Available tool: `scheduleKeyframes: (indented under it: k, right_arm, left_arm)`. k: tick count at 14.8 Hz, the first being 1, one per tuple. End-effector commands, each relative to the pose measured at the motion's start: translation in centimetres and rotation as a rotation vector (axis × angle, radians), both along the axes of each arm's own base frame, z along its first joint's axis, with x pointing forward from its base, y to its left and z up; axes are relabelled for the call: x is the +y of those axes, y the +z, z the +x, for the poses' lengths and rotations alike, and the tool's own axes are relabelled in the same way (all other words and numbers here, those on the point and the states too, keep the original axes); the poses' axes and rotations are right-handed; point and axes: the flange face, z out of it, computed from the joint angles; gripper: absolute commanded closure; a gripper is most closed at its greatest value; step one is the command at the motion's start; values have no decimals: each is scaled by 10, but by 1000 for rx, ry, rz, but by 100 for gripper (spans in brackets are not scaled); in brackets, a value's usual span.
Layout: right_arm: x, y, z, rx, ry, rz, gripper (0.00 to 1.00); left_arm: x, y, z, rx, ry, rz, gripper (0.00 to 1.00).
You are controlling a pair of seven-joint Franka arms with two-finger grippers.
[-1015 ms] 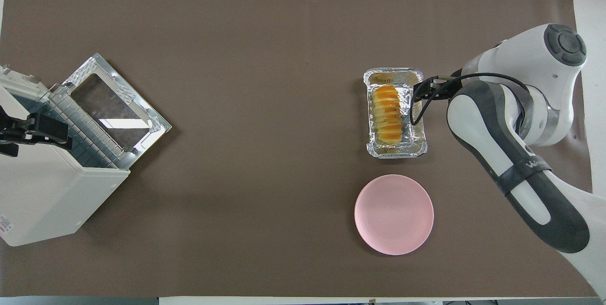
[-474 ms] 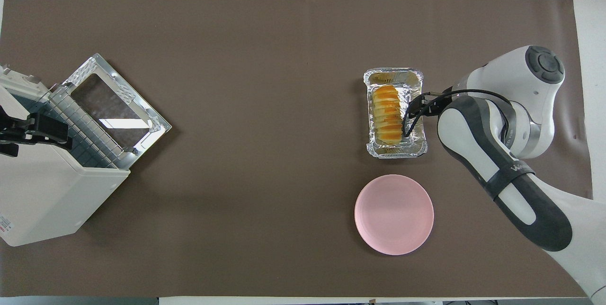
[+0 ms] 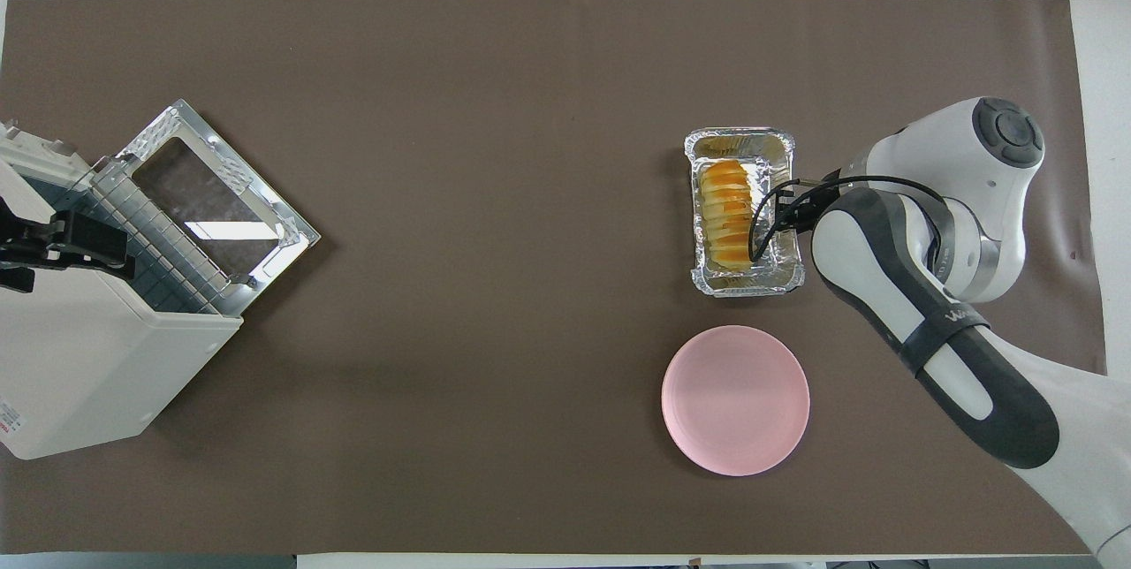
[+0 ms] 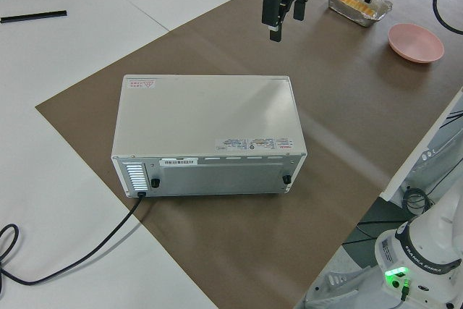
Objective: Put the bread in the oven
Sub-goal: 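Open the right gripper to release the bread in the tray, then grasp the foil tray rim with the right gripper and slide it toward the oven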
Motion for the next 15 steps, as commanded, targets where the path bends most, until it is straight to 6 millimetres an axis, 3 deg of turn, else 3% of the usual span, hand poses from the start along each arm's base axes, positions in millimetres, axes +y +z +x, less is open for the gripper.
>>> scheduleKeyframes:
  k: [1, 3, 6, 10, 12, 14, 15]
  right_arm:
    - [7, 15, 5, -39, 7, 15, 100]
    - [19, 35, 14, -70, 24, 25, 100]
    - [69, 69, 27, -120, 22, 52, 100]
    - [184, 100, 31, -137, -29, 103, 100]
    - [248, 101, 30, -121, -41, 127, 100]
    - [285, 85, 29, -114, -44, 138, 100]
    - [294, 76, 27, -111, -40, 139, 100]
  left_arm:
    - [2, 4, -3, -17, -4, 16, 0]
    - [1, 4, -3, -17, -5, 16, 0]
    - [1, 4, -3, -17, -7, 16, 0]
    - [1, 4, -3, -17, -5, 16, 0]
    - [2, 4, -3, -17, -3, 16, 0]
    - [2, 4, -3, -17, -3, 16, 0]
    - [1, 4, -3, -17, -5, 16, 0]
